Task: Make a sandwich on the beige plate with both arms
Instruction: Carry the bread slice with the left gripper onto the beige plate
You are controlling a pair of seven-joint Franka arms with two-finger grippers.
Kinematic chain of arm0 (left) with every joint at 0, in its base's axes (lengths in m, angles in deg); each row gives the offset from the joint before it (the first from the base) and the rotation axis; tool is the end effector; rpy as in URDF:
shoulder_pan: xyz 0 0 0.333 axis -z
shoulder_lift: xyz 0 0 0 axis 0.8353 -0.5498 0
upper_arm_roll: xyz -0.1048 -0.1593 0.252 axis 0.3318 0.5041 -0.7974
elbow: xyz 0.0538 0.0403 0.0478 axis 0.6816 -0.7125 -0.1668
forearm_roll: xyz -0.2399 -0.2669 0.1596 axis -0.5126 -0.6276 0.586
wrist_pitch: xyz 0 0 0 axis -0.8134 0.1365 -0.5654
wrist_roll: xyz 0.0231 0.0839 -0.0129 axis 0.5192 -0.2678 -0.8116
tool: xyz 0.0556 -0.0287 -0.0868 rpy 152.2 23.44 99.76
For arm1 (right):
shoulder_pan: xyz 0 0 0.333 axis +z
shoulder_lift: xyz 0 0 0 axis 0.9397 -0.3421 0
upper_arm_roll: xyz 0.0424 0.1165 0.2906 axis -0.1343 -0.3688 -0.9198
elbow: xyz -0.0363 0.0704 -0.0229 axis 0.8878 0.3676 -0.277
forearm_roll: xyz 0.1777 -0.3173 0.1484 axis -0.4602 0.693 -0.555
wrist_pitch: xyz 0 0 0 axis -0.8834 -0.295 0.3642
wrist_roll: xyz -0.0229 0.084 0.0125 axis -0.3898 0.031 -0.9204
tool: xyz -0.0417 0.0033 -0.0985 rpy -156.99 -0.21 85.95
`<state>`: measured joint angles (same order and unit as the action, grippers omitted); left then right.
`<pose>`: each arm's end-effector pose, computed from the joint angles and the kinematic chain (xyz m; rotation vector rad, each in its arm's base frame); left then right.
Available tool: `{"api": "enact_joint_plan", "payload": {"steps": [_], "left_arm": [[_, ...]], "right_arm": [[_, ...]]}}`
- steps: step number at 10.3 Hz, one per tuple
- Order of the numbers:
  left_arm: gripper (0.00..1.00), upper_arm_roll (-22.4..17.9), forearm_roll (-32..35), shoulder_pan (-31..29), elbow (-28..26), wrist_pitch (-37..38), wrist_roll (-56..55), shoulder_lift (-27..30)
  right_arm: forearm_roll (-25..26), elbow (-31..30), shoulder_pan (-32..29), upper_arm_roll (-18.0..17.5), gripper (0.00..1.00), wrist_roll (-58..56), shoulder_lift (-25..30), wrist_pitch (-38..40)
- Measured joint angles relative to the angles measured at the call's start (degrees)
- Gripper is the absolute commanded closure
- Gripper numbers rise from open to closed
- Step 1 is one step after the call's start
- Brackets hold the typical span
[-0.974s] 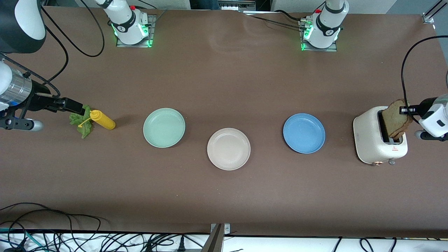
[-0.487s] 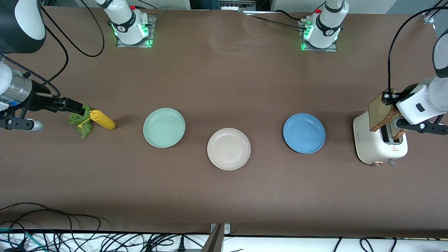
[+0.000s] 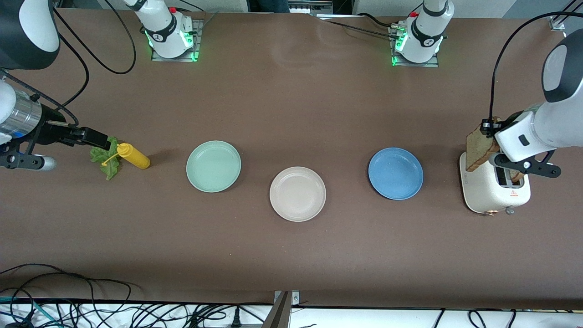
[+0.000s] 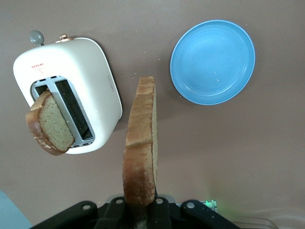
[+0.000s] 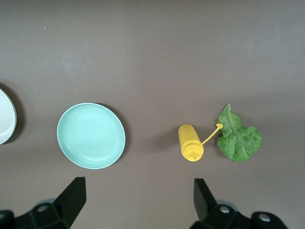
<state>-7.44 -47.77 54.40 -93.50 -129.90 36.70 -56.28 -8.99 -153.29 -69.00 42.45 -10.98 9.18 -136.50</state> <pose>0.6160 -0.0358 0.5236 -2.9829 0.3658 0.5337 0.6257 0.0390 0.5515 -3.0891 0.1786 0.1115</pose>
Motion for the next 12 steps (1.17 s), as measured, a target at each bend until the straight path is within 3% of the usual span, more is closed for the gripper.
{"api": "enact_joint_plan", "payload": {"steps": [2,6,12], "left_arm": [[1.00,0.7,-1.9,0.0,0.0,0.0,-0.1,0.0],[1.00,0.6,-14.9,-0.5,-0.2,0.0,-0.2,-1.1],[1.00,0.7,-41.6,-0.4,-0.5,-0.4,-0.1,-11.3]], "right_arm": [[0.0,0.0,0.0,0.0,0.00,0.0,0.0,0.0],[0.0,0.0,0.0,0.0,0.00,0.0,0.0,0.0],[0.0,0.0,0.0,0.0,0.00,0.0,0.0,0.0]]}}
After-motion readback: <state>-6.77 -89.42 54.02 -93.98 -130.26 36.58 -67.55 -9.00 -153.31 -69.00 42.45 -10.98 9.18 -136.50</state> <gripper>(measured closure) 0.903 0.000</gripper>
